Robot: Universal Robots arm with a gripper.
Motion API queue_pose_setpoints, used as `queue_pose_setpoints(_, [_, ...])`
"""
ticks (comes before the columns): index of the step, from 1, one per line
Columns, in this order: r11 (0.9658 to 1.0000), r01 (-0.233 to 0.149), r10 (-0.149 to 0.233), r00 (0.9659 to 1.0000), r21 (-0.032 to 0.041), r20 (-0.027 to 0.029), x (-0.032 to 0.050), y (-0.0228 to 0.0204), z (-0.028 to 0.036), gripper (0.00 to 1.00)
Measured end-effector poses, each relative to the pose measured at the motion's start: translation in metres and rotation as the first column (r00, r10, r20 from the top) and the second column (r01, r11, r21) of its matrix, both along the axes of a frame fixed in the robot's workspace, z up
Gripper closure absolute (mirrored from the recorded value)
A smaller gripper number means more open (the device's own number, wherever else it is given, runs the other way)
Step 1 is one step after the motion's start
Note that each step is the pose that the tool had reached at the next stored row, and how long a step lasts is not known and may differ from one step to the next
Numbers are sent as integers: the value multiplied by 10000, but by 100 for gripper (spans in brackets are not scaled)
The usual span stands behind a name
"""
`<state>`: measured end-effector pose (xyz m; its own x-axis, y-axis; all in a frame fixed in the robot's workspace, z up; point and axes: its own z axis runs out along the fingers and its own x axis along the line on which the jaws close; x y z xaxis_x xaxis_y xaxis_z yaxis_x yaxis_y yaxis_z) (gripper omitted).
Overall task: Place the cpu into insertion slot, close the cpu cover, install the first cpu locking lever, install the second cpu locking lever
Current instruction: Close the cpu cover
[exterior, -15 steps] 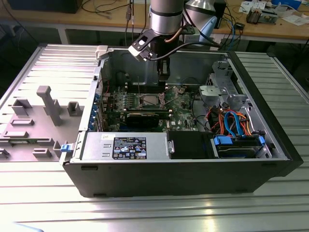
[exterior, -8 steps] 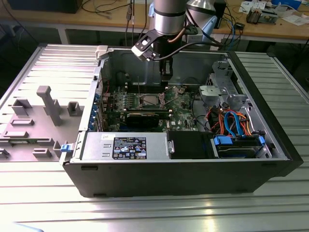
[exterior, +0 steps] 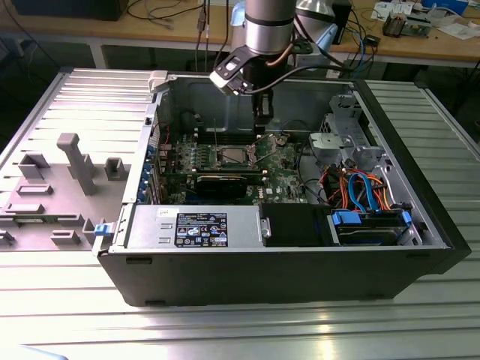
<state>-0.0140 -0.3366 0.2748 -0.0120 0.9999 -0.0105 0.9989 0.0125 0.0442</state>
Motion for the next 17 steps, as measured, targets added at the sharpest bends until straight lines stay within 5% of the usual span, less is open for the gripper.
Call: queue_pose_setpoints(17, [10000, 1, -1, 10000, 1, -1, 101, 0, 0, 89])
